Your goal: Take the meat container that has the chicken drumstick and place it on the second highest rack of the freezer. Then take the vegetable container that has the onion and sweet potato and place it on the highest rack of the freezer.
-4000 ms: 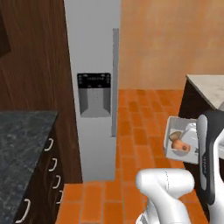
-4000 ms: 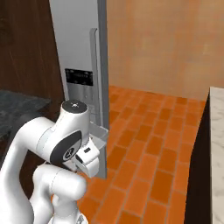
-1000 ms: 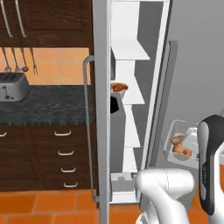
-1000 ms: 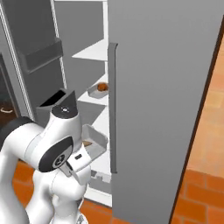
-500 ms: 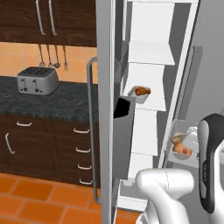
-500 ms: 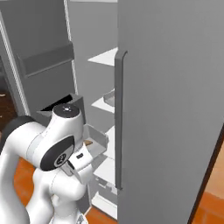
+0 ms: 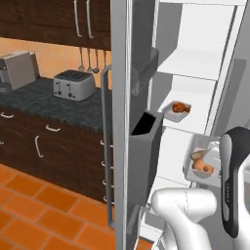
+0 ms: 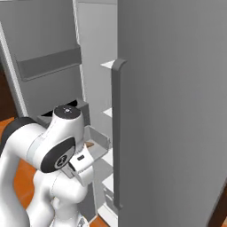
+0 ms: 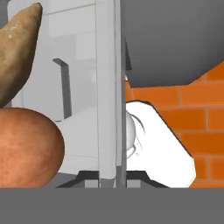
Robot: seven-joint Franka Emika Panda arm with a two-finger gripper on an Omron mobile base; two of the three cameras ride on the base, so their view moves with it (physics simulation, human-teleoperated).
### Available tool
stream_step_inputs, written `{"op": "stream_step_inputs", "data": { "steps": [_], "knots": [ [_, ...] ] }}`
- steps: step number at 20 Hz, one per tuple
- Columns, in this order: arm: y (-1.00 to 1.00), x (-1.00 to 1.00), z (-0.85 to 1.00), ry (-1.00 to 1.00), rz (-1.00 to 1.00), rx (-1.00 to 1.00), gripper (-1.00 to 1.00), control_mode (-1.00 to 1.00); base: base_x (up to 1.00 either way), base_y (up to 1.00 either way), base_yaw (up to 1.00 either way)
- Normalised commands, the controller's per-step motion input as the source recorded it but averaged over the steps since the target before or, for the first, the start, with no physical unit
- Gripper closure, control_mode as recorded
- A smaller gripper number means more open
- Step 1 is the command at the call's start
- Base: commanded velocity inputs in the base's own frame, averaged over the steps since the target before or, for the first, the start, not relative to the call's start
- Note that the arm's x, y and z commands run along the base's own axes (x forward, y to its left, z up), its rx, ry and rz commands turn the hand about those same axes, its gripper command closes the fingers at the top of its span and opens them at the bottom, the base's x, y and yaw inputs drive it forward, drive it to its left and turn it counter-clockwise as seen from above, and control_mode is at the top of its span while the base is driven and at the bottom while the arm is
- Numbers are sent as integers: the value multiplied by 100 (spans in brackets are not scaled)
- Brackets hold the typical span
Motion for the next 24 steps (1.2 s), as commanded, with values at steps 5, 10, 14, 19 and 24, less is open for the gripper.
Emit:
{"op": "stream_step_inputs", "data": {
  "steps": [5,10,14,19,24],
  "knots": [
    [0,0,0,0,0,0,100,100,46,-44,21],
    [0,0,0,0,0,0,100,100,46,-16,9],
    [0,14,58,0,-2,2,100,-100,0,0,0],
    [0,52,94,-3,-15,0,100,-100,0,0,0],
    [0,87,49,-13,-11,2,100,-100,0,0,0]
  ]
}}
